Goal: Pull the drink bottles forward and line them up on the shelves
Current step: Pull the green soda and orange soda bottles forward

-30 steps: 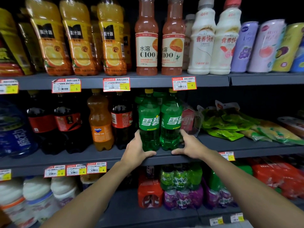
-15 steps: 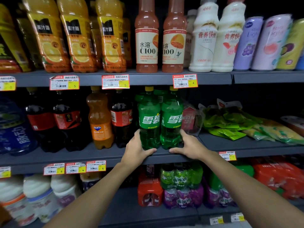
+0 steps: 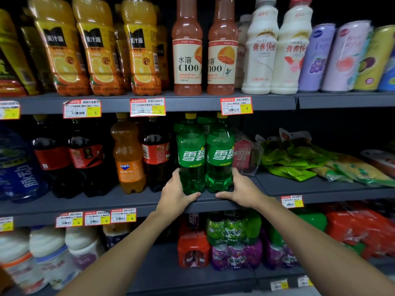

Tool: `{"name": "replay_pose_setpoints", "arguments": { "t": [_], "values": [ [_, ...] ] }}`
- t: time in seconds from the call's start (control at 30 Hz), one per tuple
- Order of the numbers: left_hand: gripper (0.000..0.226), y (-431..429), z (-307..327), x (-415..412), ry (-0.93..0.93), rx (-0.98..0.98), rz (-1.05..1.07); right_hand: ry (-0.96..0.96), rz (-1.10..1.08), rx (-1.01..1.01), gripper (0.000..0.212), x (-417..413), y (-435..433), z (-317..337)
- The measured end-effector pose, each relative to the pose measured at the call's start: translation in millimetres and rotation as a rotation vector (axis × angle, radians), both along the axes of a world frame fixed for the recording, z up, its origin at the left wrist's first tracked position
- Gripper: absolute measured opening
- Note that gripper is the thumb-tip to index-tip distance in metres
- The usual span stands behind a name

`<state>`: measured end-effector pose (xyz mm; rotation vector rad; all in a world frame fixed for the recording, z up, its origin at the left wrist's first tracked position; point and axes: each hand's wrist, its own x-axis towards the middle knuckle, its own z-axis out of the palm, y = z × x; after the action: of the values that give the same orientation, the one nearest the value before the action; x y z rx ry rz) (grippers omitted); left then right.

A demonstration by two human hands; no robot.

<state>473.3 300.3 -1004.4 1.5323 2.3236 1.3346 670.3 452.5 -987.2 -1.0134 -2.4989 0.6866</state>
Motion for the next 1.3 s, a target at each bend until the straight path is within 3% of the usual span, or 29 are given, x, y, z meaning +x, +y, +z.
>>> {"name": "replay_pose_setpoints", "arguments": {
  "t": [0.17, 0.37, 0.5, 1.0, 1.1, 1.17, 1.23, 1.3],
  "values": [
    [0.104, 1, 0, 0, 0.008, 0.0, 0.015, -0.006, 0.015, -0.003, 0.111, -5, -2, 9],
    [0.103, 1, -2, -2, 0.012, 0.008, 0.02, -0.025, -0.036, 0.026, 0.101, -8, -4, 5],
    [0.102, 0, -2, -2, 0.01, 0.013, 0.014, -0.082, 0.018, 0.037, 0.116, -5, 4, 10],
    [0.102, -1, 2, 2, -0.026, -0.02, -0.006, -0.091, 0.062, 0.049, 0.102, 2, 2, 8],
    [0.108, -7, 6, 5, -0.019, -0.06, 0.004, -0.095, 0.031, 0.071, 0.097, 3, -4, 10],
    [0.111, -18, 7, 5, 0.004, -0.057, 0.047, -0.085, -0.045, 0.126, 0.104, 5, -13, 6],
    [0.099, -32, 5, -2, 0.019, 0.0, 0.07, -0.044, -0.201, 0.233, 0.106, 6, -29, -4],
    [0.072, -48, 3, -15, 0.054, 0.093, 0.098, 0.106, -0.32, 0.38, 0.081, 0, -50, -16]
  ]
}}
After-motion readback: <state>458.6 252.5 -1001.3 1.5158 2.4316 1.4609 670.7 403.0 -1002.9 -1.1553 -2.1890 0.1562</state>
